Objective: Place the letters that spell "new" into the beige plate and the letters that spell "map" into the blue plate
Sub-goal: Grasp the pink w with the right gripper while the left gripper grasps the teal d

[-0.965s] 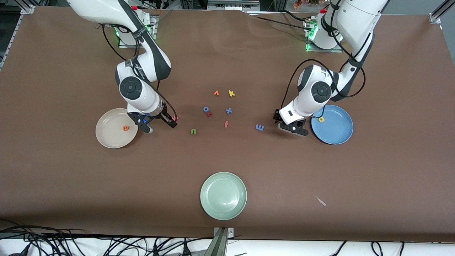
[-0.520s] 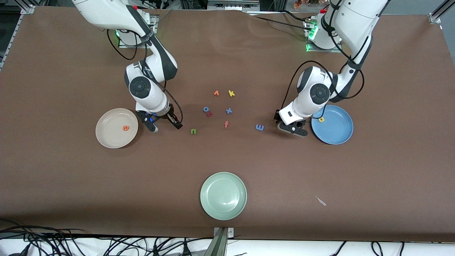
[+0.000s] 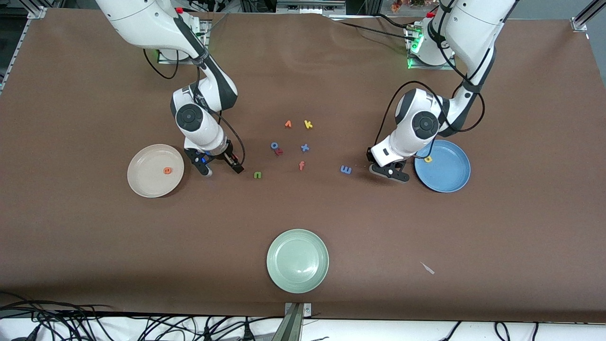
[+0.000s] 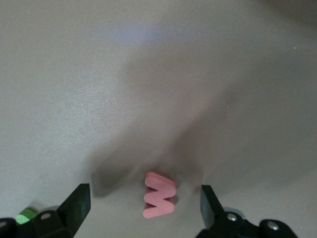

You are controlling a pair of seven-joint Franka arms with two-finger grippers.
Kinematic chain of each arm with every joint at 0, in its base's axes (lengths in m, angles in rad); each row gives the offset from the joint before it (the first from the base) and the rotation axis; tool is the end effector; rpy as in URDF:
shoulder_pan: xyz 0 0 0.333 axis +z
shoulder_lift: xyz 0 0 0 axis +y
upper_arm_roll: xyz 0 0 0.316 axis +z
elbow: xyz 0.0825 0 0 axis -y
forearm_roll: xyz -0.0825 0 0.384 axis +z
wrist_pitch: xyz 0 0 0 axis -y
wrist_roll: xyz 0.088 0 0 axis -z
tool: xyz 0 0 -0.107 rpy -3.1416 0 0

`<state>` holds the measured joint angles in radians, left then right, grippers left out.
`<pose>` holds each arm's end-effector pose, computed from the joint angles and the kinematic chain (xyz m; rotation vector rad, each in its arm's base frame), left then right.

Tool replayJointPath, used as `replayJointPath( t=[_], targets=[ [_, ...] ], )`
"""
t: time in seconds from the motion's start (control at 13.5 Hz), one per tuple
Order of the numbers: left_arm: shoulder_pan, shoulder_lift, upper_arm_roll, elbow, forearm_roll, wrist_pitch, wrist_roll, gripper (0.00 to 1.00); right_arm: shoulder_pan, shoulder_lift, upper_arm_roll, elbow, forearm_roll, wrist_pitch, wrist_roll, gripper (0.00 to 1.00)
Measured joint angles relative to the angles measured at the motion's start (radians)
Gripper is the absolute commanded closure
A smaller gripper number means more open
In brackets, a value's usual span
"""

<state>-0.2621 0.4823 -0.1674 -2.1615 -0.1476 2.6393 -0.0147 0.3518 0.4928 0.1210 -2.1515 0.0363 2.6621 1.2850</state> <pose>0.5134 -0.2330 0.1726 2.9704 -0.3980 -0.0525 0.5059 0.2589 0.1708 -2.7982 1.2818 0.0677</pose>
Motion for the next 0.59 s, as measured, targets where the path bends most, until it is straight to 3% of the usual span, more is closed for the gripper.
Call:
replayJointPath(
  t=[0.3,0.59],
  targets=[
    [-0.003,-0.002,0.012,0.007,0.000,0.000,0.000,0.92,0.000,0.000,0.000,0.000,0.000,0.000,0.000,0.54],
    [0.062,-0.091,0.044,0.008,0.043,-0.088,0.008,0.92,-0.001,-0.007,-0.001,0.000,0.000,-0.001,0.000,0.72]
  ],
)
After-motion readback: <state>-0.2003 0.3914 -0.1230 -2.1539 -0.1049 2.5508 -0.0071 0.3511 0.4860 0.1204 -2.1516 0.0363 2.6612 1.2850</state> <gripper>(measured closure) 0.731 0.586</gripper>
